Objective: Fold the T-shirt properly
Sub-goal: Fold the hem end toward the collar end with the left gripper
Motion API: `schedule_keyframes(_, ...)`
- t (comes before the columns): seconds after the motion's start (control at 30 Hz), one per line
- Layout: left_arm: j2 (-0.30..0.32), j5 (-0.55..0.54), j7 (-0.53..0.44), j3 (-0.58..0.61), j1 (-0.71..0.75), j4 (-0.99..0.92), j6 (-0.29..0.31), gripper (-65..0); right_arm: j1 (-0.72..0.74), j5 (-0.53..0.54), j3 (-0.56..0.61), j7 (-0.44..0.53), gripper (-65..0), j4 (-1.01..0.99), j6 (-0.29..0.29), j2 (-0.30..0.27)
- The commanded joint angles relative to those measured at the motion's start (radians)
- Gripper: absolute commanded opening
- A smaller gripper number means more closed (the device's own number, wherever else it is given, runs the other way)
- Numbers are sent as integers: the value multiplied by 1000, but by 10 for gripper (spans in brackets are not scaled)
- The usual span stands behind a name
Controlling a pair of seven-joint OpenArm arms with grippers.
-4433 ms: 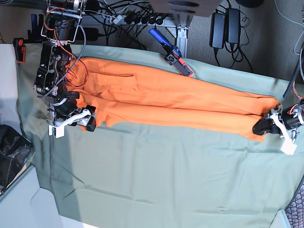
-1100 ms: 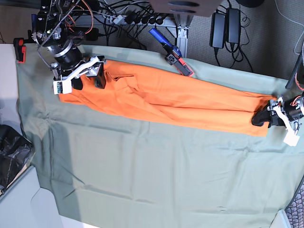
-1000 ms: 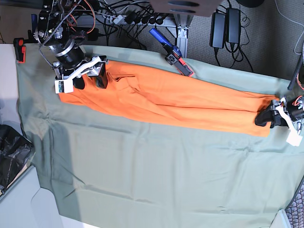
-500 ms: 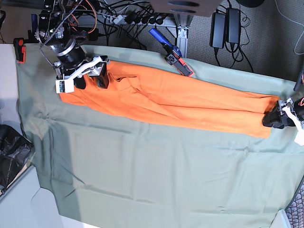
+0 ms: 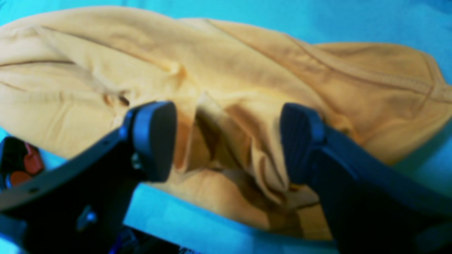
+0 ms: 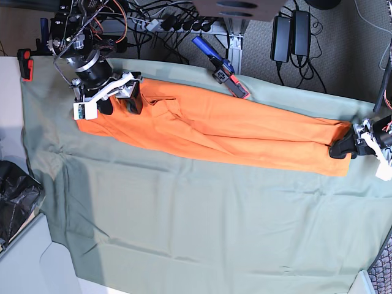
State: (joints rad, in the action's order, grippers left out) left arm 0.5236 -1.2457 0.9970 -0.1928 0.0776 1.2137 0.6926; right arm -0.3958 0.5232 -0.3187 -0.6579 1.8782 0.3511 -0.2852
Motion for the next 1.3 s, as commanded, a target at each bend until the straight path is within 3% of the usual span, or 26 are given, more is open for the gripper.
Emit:
schedule_keyframes(0.0, 16, -19, 11, -2, -4, 21, 6, -218, 5, 9, -8, 26, -205, 16, 91, -11)
schedule_keyframes(0.37, -33, 0, -35, -2, 6, 76, 6, -229, 5, 10, -8, 26, -205, 16, 91, -11)
schedule_keyframes(0.5, -61, 61, -89, -2, 5, 76, 6, -371, 5, 12, -8, 25, -205, 16, 91, -11)
schedule_keyframes(0.63, -67, 72, -158, -2, -4, 76, 6, -467, 5, 12, -8, 25, -205, 16, 91, -11)
schedule_keyframes(0.77, -80, 119, -166, -2, -28, 76, 6, -650, 5, 15, -8, 20, -205, 16, 91, -11)
schedule_keyframes(0.9, -82, 207, -197, -2, -33, 76, 6, -650, 5, 54, -8, 2, -205, 16, 92, -11)
schedule_keyframes(1.13, -54, 221, -209, -37, -55, 76, 6, -650, 4, 104, -43, -11, -205, 47, 92, -10)
schedule_keyframes(1.27, -30, 285, -222, -37, -113, 76, 6, -650, 5, 133, -96, -27, -205, 95, 92, -10)
